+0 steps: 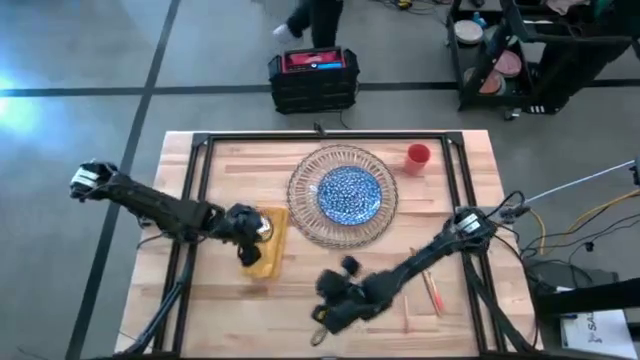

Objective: Set table place
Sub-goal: Put the yellow table napkin aligned to the left of the brown placemat

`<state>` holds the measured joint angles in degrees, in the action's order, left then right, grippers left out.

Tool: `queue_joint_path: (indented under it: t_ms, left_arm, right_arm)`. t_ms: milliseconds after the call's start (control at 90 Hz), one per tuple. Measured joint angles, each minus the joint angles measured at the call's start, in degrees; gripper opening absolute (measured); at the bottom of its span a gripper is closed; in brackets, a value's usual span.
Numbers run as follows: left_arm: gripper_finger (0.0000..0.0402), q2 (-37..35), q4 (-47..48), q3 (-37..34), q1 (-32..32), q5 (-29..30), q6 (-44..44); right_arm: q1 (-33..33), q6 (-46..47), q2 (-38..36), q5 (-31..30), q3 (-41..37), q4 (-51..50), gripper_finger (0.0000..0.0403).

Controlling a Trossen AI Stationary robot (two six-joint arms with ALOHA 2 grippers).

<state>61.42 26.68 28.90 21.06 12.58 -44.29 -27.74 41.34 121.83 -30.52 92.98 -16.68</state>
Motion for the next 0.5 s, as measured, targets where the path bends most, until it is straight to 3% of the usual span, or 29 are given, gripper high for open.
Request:
queue_joint_path:
  t_ms: [111, 300, 500]
  left_arm:
    - [0.0021, 0.3, 0.5, -1.5, 5.9, 2.9, -6.3]
    - [0.0021, 0.7, 0.4, -2.4, 10.7, 6.4, -12.6]
    - [0.0021, 4.0, -0.9, -2.4, 11.5, 6.5, -14.2]
  right_arm:
    - [3.6, -8.3, 0.9, 5.2, -0.5, 13.1, 0.0006]
    - [10.3, -9.9, 3.7, 11.1, -0.5, 14.5, 0.0006]
    - [13.6, -9.9, 7.6, 17.2, -0.7, 20.4, 0.0006]
